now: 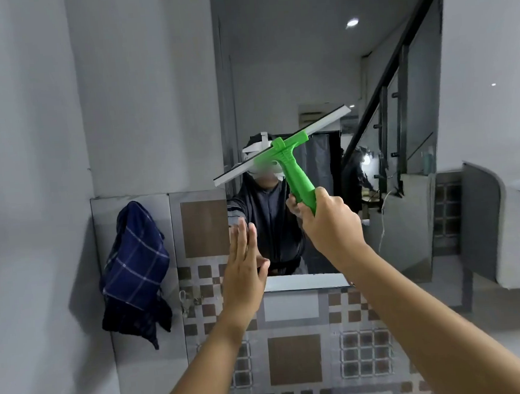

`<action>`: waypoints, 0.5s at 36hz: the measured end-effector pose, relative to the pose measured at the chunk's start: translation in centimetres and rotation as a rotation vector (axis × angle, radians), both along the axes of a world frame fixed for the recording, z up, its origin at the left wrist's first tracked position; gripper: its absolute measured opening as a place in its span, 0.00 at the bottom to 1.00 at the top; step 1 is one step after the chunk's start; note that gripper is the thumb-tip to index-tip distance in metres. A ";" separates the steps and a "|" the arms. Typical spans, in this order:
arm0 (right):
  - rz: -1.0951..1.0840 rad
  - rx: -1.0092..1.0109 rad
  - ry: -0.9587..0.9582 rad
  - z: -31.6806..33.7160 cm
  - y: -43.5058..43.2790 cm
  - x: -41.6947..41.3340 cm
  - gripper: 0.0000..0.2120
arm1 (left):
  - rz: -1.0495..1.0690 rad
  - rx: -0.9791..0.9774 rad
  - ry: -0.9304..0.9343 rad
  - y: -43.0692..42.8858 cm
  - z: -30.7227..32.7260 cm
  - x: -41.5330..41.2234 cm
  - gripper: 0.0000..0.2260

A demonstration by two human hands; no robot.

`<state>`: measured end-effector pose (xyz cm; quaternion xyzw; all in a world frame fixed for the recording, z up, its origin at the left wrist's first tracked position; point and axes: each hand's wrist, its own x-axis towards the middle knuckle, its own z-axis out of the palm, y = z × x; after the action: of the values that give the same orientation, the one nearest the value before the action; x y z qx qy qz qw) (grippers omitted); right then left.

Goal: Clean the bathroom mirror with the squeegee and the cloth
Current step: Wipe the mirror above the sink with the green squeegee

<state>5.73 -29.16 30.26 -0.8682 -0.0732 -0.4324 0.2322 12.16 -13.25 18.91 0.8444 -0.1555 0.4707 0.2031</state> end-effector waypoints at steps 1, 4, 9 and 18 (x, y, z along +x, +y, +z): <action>-0.006 -0.028 -0.003 0.1 -0.5 0.0 0.17 | 0.004 -0.006 0.002 -0.2 -0.1 0.0 0.40; -0.015 -0.115 -0.004 0.6 -2.3 0.0 0.17 | 0.003 -0.033 0.010 -0.6 -0.8 0.2 0.40; -0.057 -0.256 -0.045 1.9 -5.4 0.4 0.19 | 0.022 -0.066 0.016 -1.2 -1.4 0.2 0.40; -0.143 -0.433 -0.062 3.0 -10.6 0.1 0.14 | 0.001 -0.053 -0.021 -0.9 -1.5 0.7 0.40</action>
<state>5.79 -39.73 33.22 -0.8871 -0.1094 -0.4485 0.0068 12.82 -14.13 17.45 0.8337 -0.1448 0.4837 0.2234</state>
